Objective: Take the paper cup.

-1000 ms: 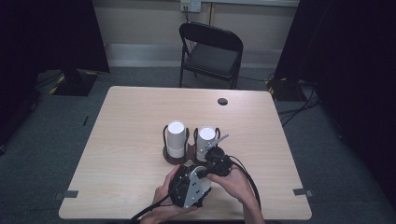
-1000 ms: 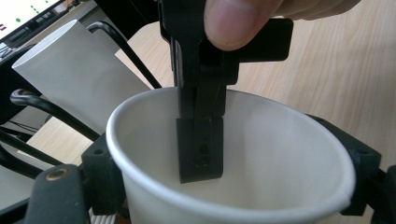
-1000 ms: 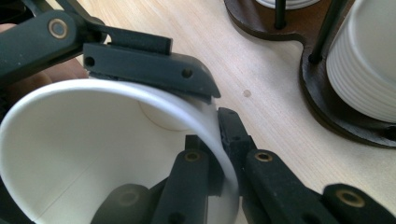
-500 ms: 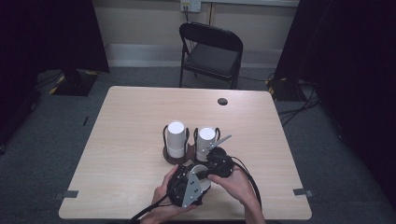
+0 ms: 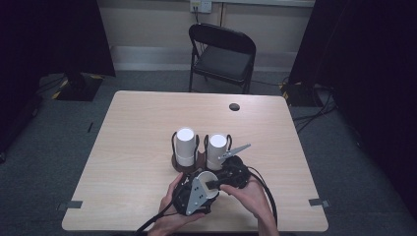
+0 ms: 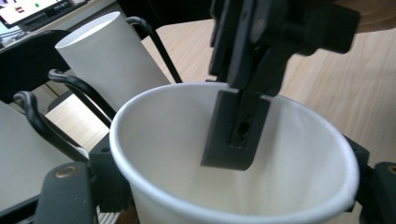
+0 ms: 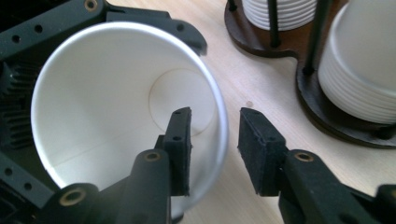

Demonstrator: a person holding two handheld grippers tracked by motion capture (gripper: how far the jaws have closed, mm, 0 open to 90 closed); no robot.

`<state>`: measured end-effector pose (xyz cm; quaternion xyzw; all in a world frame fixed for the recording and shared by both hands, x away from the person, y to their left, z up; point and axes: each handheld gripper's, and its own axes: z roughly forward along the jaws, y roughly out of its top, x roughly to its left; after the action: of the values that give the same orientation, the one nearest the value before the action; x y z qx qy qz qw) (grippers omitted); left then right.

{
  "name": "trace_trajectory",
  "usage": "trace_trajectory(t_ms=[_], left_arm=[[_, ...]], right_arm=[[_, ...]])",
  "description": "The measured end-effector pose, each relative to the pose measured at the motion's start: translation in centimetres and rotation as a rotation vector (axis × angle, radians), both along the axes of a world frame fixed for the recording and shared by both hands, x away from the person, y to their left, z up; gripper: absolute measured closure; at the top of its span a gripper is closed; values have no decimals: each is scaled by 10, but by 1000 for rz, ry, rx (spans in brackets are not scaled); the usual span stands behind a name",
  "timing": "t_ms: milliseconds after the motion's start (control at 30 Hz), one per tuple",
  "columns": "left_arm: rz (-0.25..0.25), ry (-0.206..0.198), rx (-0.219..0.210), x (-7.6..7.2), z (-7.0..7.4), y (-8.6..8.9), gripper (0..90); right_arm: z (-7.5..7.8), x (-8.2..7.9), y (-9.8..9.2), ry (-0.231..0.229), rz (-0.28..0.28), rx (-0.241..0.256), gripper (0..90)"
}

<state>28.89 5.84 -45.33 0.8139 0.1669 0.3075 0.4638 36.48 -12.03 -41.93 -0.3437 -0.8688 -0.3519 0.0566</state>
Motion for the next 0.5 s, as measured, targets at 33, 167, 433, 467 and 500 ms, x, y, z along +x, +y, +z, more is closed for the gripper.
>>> trace_trajectory(t_ms=[33, 167, 433, 467, 500], left_arm=[[1, 3, -12, 0, 0, 0, 225], [10, 8, -10, 1, -1, 1, 225], [29, 22, -32, 4, -3, 8, 224], [29, 21, -41, 5, -3, 9, 224], [34, 24, -45, 5, -3, 10, 224]], right_arm=[[0, -1, -2, -15, 1, 10, 611], [2, -3, -7, -37, -23, 47, 581], [1, -4, -13, -73, -69, 94, 513], [1, -5, -14, -85, -71, 108, 508], [1, -5, -15, -94, -70, 124, 509]])
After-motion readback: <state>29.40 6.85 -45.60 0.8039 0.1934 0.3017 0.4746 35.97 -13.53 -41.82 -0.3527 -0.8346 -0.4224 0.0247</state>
